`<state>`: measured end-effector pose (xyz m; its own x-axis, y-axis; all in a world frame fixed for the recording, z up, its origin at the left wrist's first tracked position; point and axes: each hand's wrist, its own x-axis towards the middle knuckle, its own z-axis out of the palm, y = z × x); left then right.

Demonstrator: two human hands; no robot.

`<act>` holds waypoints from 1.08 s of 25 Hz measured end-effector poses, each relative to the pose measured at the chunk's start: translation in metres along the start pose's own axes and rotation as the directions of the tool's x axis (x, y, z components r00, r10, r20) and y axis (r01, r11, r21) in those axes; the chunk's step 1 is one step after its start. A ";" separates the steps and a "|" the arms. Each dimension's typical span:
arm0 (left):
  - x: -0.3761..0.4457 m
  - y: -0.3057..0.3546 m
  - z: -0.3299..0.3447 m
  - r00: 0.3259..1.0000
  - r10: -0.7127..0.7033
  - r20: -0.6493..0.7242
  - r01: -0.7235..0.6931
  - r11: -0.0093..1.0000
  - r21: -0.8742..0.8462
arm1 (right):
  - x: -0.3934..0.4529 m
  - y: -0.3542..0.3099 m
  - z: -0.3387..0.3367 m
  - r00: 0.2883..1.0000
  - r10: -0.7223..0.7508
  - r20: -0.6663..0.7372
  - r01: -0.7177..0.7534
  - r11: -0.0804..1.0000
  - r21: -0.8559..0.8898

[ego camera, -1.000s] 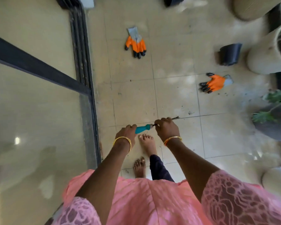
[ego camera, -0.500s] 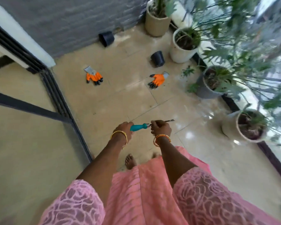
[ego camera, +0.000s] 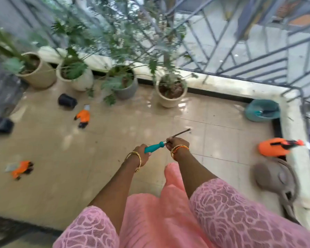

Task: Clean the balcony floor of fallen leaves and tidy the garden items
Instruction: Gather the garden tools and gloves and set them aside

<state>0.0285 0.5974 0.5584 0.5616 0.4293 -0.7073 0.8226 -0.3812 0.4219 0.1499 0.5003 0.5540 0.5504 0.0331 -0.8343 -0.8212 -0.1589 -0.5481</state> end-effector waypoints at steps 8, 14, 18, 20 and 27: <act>0.036 0.248 0.085 0.951 0.289 0.109 -0.306 0.931 0.202 | 0.053 -0.116 -0.227 0.973 -0.107 -0.206 0.146 0.971 0.187; 0.098 0.400 0.118 0.883 0.374 0.284 -0.453 0.839 0.303 | 0.105 -0.208 -0.314 0.975 0.080 -0.209 0.043 0.850 0.525; 0.149 0.493 0.146 0.846 0.377 0.376 -0.506 0.788 0.350 | 0.151 -0.284 -0.354 0.868 -0.126 -0.480 0.170 0.984 0.048; 0.165 0.529 0.159 0.823 0.378 0.425 -0.536 0.764 0.359 | 0.159 -0.325 -0.374 0.864 0.032 -0.502 0.081 0.976 0.202; 0.229 0.646 0.194 0.901 0.299 0.315 -0.376 0.900 0.219 | 0.250 -0.410 -0.444 0.840 0.020 -0.542 -0.022 1.000 0.003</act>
<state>0.6709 0.2907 0.5591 0.7242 0.0150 -0.6894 0.5102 -0.6841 0.5212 0.6909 0.1351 0.5973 0.5276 -0.5102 -0.6793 -0.8335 -0.1564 -0.5299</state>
